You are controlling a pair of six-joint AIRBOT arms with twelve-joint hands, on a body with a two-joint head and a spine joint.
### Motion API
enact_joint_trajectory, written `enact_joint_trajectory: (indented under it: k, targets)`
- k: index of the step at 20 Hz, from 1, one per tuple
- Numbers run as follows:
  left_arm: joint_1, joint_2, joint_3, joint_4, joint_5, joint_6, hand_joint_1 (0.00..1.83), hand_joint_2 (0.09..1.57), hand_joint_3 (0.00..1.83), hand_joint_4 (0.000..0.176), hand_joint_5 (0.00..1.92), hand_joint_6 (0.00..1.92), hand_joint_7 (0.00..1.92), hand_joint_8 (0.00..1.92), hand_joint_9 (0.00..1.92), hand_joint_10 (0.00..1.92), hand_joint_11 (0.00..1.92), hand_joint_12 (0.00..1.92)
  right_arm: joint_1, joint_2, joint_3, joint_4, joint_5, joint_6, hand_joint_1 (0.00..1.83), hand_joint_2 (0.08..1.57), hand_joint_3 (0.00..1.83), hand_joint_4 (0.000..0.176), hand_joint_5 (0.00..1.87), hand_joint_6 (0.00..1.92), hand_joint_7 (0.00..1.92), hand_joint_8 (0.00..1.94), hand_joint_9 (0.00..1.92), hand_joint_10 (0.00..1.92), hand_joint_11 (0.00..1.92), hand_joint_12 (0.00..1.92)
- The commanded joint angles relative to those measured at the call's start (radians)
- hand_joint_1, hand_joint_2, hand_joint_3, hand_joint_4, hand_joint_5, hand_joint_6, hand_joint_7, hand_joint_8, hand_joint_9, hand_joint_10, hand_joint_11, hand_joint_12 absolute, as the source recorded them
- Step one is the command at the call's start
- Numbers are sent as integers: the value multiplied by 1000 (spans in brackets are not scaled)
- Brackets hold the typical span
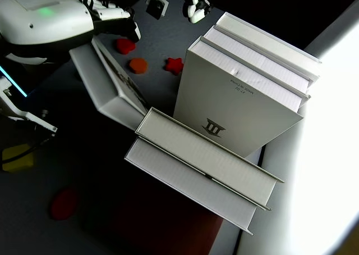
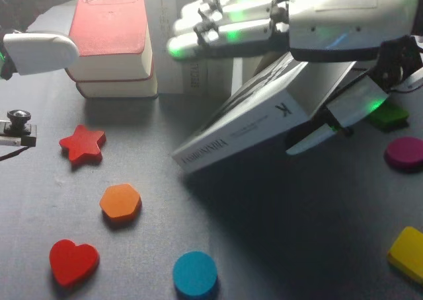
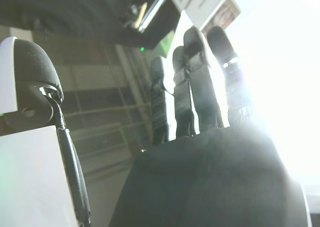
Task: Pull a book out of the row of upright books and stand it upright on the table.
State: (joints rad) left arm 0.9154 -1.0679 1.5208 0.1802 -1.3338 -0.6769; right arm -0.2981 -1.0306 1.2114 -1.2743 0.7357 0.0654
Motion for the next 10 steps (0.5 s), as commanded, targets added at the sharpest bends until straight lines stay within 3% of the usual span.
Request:
enact_joint_trajectory:
  k: [1,2,3,4,5,6,10]
  targets:
    - [-1,0,6,-57,-115,-10,1048,906,8,52,413,7,434,15,480,13,0,1086,0,-3,2,85,52,-15,684,839,0,159,0,0,0,0,0,0,0,4]
    - [4,0,6,-62,-117,-10,1042,918,12,52,412,6,428,10,468,7,0,1083,-5,-1,2,91,52,-25,654,811,0,161,0,0,0,0,0,0,0,0]
    - [8,0,6,-66,-119,-10,1040,931,14,49,401,2,424,6,454,3,0,1028,-10,2,2,96,52,-25,645,797,0,143,0,0,0,0,0,0,0,0]
    - [11,0,6,-70,-121,-10,1031,940,16,55,384,0,411,1,461,6,0,1021,-12,9,0,100,52,-25,590,812,0,152,0,0,0,0,0,0,0,0]
    - [12,0,4,-71,-121,-10,1031,926,7,63,396,6,421,3,461,5,0,1035,-12,20,-3,108,52,-25,685,767,0,171,0,0,0,0,0,0,0,0]
    - [14,0,3,-72,-121,-10,1022,921,4,72,407,10,427,6,457,3,0,1040,-12,27,-5,120,57,-25,684,744,0,175,0,0,0,0,0,0,0,0]
    - [33,16,-20,-95,-122,-10,1001,929,2,62,410,8,357,2,420,8,0,953,-9,85,-49,154,103,-25,727,809,7,176,0,0,0,0,0,0,97,51]
